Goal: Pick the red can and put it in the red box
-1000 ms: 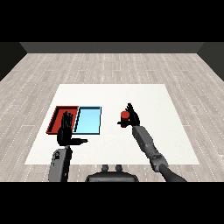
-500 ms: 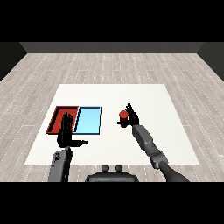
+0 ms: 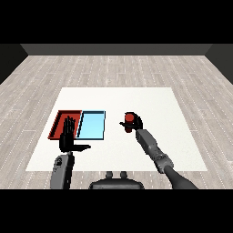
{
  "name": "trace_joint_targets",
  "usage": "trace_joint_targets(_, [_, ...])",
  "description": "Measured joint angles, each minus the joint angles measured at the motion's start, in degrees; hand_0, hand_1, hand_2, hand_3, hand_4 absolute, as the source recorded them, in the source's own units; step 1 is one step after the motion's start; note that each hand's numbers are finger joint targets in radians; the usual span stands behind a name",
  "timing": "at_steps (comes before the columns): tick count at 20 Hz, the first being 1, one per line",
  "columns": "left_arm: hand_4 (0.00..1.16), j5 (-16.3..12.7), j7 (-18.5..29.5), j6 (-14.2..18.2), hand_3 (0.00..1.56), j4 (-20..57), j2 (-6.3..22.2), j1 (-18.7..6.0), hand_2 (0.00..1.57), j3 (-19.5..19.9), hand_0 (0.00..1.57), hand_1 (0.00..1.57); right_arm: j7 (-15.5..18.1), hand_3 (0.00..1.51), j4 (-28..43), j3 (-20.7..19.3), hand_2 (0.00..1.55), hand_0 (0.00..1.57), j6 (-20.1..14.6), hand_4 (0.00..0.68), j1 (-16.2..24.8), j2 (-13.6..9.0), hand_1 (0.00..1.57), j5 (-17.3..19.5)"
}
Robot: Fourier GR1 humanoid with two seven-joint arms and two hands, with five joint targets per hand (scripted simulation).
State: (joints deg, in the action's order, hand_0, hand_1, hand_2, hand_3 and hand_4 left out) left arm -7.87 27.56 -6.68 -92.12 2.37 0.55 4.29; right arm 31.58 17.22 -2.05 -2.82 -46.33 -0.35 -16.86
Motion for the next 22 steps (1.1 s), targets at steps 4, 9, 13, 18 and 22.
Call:
trace_joint_targets(4, [0.0, 0.0, -0.7, 0.1, 0.0, -1.6, -0.2, 1.1, 0.0, -0.4, 0.0, 0.0, 0.4, 1.42, -1.8, 2.4, 1.47, 1.54, -3.1, 0.575, -1.3, 0.1, 1.54, -0.5])
trace_joint_targets(9, [0.0, 0.2, -1.6, 0.7, 0.0, -1.5, -0.2, -0.5, 0.0, -0.4, 0.0, 0.0, -1.6, 1.41, -3.2, 3.7, 1.47, 1.53, -5.3, 0.546, -3.1, 0.1, 1.53, 0.2])
trace_joint_targets(13, [0.0, 0.0, -1.7, 0.7, 0.0, -1.5, -0.3, -0.2, 0.0, -0.3, 0.0, 0.0, -1.7, 1.41, -4.1, 4.9, 1.47, 1.55, -5.6, 0.558, -3.8, -0.2, 1.55, -0.4])
trace_joint_targets(18, [0.0, -0.1, -0.8, 1.0, 0.0, 0.0, -0.7, -1.1, 0.0, -0.2, 0.0, 0.0, -0.3, 1.4, -2.4, 6.5, 1.47, 1.53, -6.9, 0.58, -3.1, -0.4, 1.53, -1.3])
trace_joint_targets(22, [0.0, 0.1, -1.3, 1.0, 0.0, -1.2, -0.9, 0.0, 0.0, -1.0, 0.0, 0.0, -1.0, 1.38, 3.0, 6.5, 1.47, 1.54, -8.6, 0.586, -1.5, -0.2, 1.54, -0.5])
